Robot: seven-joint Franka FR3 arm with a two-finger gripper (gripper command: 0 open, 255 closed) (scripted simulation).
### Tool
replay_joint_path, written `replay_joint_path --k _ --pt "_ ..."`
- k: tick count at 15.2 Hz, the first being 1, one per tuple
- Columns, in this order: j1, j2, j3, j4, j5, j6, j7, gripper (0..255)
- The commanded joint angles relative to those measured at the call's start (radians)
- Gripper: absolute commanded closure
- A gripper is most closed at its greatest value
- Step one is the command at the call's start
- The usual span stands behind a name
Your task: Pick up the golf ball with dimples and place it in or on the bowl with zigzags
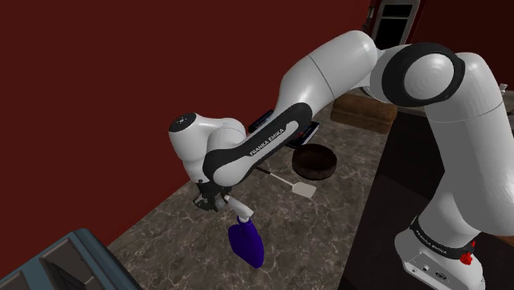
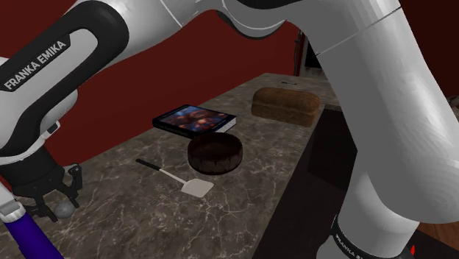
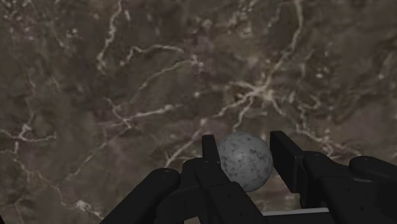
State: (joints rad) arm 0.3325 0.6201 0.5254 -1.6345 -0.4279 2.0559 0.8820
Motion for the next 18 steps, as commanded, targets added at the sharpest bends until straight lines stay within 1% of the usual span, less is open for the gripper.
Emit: replay_joint_path --k 1,3,18 --pt "0.000 0.000 0.000 0.000 0.000 0.000 0.000 255" --pt "0.000 0.000 0.000 0.000 0.000 0.000 0.000 255" --pt "-0.016 -0.092 0.036 0.068 0.058 -0.147 -0.043 255"
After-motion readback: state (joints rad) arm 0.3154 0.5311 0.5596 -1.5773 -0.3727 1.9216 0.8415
